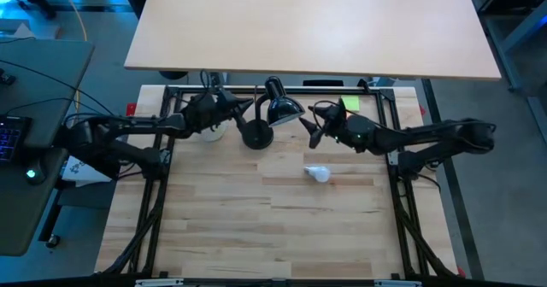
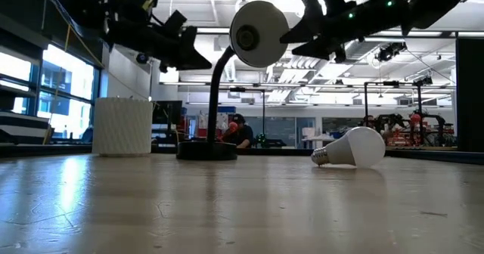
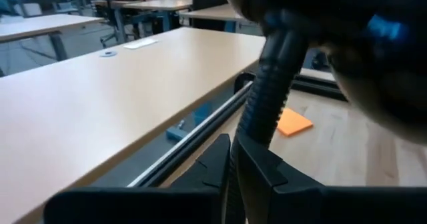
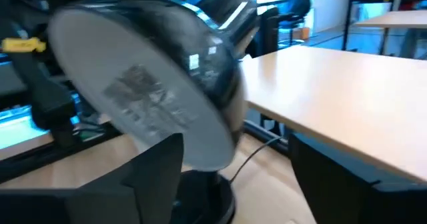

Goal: Screw lightbulb
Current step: Prepare the desk lamp

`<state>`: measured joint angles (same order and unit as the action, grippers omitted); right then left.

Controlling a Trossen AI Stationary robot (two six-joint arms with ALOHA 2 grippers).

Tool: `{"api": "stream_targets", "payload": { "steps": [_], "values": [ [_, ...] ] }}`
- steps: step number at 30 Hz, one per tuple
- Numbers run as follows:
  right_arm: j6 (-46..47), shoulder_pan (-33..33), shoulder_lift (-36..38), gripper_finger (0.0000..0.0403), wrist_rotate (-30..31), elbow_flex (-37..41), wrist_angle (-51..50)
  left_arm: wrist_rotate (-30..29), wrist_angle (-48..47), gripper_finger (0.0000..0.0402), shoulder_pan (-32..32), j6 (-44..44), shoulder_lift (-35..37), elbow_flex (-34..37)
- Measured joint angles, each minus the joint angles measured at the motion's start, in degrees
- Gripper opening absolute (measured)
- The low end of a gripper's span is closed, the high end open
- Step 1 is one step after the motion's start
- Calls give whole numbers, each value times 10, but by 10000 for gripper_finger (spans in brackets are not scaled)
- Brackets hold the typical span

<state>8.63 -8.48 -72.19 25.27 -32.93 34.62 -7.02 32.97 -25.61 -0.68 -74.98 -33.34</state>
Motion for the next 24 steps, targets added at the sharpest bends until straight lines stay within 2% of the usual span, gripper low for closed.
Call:
{"api": "stream_targets", "payload": {
  "steps": [4, 9, 12, 14, 18, 24],
  "values": [
    [-36, -15, -21, 200, -20, 0, 47, 31, 44, 23, -14, 0, -43, 0],
    [-90, -21, -41, 109, -45, -33, 55, 34, 68, 23, -23, 0, -78, 0],
    [-134, -17, -52, 53, -18, -73, 22, 34, 83, 23, -26, 0, -90, 0],
    [-165, -9, -55, 22, 24, -101, -25, 39, 86, 23, -26, 0, -96, 0],
    [-190, 3, -56, 13, 86, -150, -133, 46, 83, 23, -25, 0, -99, 0],
    [-203, 13, -56, 5, 91, -197, -220, 43, 68, 50, -14, -71, -97, 0]
  ]
}}
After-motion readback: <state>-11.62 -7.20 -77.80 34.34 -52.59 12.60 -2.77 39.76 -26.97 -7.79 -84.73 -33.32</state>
